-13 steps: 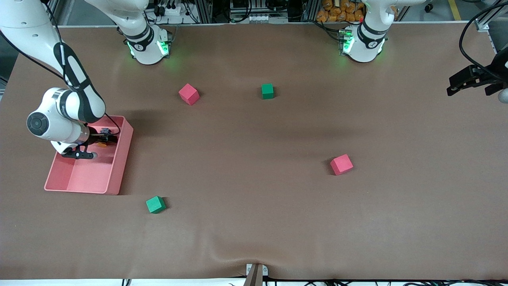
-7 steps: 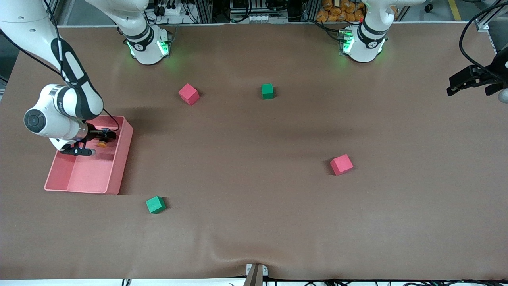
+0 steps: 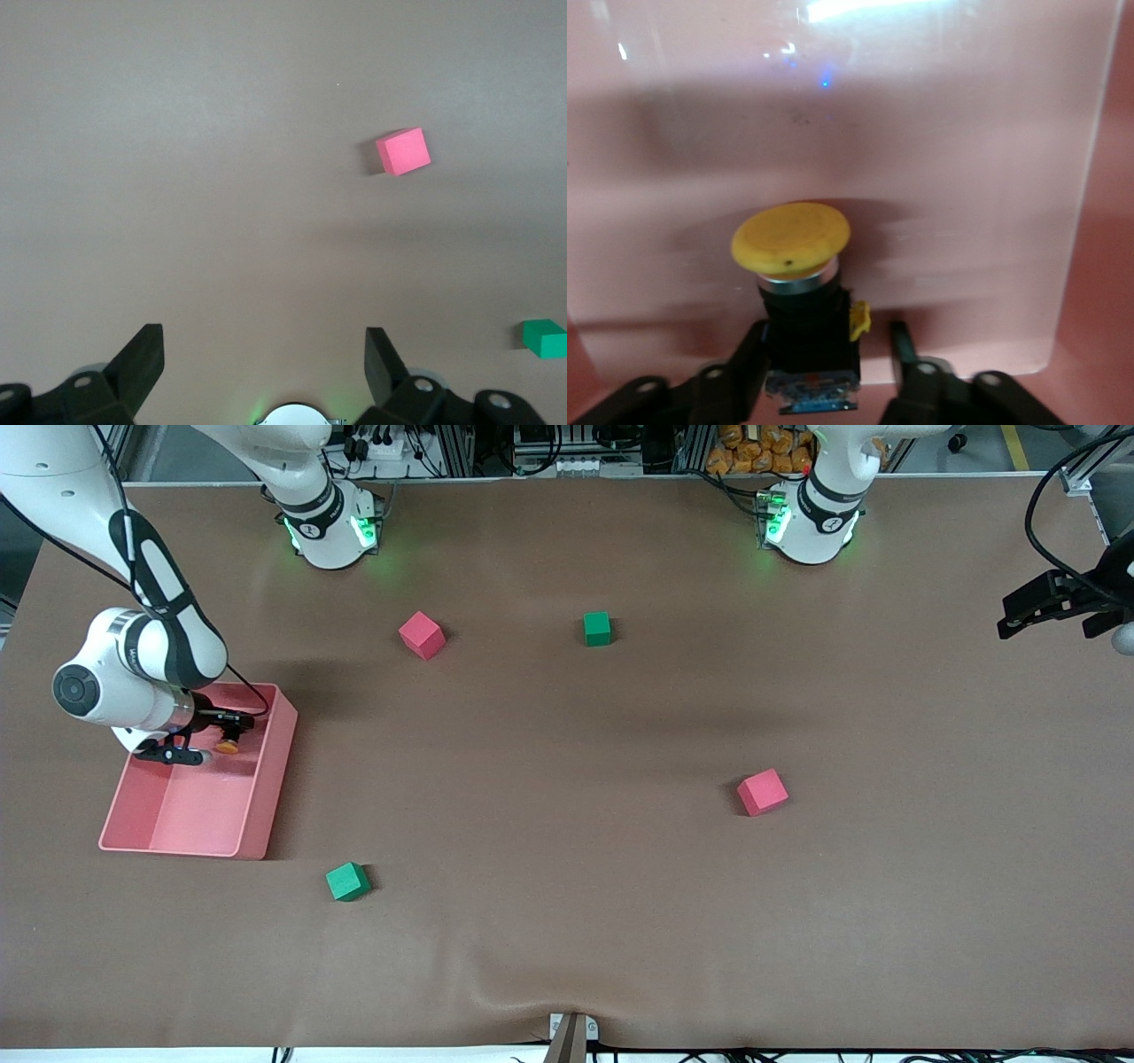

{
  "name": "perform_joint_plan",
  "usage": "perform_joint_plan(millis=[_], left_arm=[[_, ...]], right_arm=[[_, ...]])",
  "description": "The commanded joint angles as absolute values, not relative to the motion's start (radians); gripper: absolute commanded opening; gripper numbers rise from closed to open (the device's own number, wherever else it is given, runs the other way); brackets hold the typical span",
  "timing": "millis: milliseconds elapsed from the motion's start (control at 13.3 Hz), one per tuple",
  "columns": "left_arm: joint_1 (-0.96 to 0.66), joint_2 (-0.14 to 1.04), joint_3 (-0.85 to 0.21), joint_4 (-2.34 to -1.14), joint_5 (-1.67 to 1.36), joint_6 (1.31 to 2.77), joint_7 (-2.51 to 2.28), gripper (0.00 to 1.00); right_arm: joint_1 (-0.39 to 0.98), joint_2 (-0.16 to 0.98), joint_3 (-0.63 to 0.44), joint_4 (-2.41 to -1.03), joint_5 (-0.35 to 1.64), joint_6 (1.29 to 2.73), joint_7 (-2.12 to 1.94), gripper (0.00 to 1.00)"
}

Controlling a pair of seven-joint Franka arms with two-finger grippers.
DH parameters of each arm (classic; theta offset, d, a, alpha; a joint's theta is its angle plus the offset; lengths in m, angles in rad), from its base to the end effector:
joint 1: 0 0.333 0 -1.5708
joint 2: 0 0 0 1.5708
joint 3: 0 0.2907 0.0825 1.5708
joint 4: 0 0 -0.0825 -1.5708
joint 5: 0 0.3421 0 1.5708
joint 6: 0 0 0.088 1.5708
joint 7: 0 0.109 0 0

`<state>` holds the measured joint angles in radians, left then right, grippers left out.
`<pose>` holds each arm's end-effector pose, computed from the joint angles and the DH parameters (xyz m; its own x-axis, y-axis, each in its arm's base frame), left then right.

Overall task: Place and upright button with both arms
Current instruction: 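Close the right gripper on the yellow button's base and lift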

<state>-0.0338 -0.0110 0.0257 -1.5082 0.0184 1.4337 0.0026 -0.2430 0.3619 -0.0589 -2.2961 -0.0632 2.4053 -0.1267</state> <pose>0.4953 -0.0017 0.6177 0.9979 -0.0082 -0.0635 -0.0093 -0.9998 -0.0179 0.4484 -0.1416 0.1839 0.9594 -0.1198 -0.2554 -0.1192 -0.9927 0.0181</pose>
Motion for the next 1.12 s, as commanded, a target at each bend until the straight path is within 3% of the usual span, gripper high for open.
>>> perform_joint_plan(millis=[0, 375, 1049], left_arm=[[-0.026, -0.021, 0.020, -1.508, 0.026, 1.425, 0.014, 1.00], [-0.025, -0.023, 0.021, -1.508, 0.026, 1.424, 0.015, 1.00], [-0.026, -0.017, 0.021, -1.505, 0.029, 1.425, 0.023, 1.00]], right_arm=[[-0.267, 0.301, -0.041, -2.332, -0.080, 2.410, -0.132, 0.13], [-0.224, 0.236, -0.037, -2.272, -0.080, 2.350, -0.149, 0.11], [0.044, 0.256, -0.038, -1.821, 0.018, 1.904, -0.156, 0.11]])
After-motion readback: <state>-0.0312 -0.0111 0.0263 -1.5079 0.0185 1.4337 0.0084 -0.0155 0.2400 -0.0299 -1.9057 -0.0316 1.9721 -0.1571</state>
